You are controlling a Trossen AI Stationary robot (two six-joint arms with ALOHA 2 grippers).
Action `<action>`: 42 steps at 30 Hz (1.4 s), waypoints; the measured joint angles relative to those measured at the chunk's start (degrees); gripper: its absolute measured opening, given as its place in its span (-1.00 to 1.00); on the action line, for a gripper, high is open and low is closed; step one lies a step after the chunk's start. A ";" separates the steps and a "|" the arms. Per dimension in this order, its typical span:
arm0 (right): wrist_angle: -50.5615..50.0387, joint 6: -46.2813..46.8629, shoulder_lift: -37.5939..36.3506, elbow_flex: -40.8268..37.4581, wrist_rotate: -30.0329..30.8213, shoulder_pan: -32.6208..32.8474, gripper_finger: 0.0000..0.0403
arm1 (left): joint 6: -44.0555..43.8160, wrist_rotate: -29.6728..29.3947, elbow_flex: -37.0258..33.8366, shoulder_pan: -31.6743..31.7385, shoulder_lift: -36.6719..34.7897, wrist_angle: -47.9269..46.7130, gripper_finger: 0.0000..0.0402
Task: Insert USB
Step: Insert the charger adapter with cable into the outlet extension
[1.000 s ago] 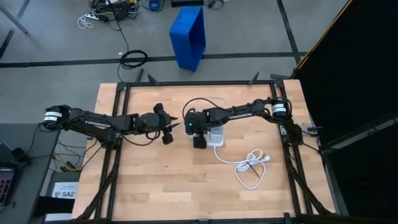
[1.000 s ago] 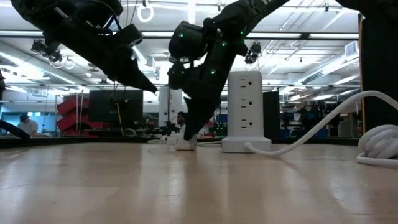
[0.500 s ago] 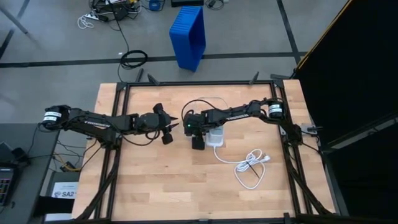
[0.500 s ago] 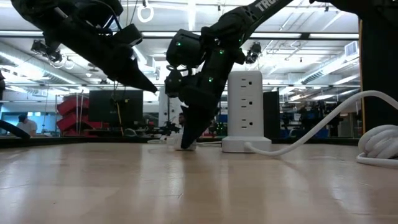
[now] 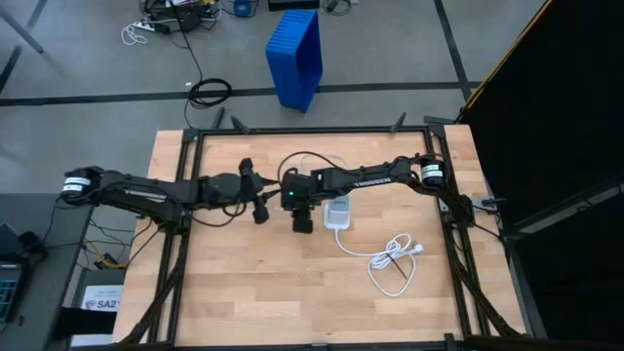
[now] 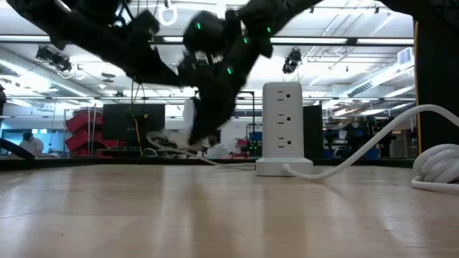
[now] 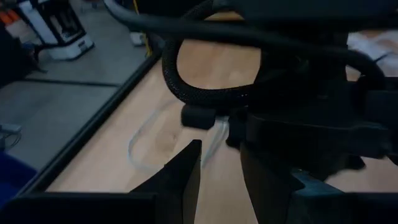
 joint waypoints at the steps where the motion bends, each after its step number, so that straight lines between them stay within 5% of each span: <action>1: 0.00 -0.46 -0.52 0.68 0.25 0.39 -0.45 | -0.01 0.64 0.00 -0.73 -1.74 -0.69 -0.49; 10: -1.64 -0.69 -9.67 1.29 6.58 3.69 -0.45 | 0.00 2.32 -0.50 -8.73 -15.64 -7.04 -0.49; 17: -0.26 -0.42 -11.76 0.69 8.07 5.08 -0.45 | 1.67 2.27 -3.82 -10.95 -17.76 -2.92 -0.49; 26: 13.47 0.89 -12.20 -14.49 8.26 4.25 -0.45 | 1.92 4.02 -3.82 -10.95 -17.76 -4.88 -0.49; 35: 38.66 6.32 -24.19 -35.70 7.90 3.88 -0.45 | 3.14 4.02 -3.80 -10.95 -12.94 -1.38 -0.49; 42: 44.08 5.66 -25.89 -39.58 10.22 6.69 -0.45 | 7.21 4.49 -3.34 -10.95 -1.01 12.90 -0.36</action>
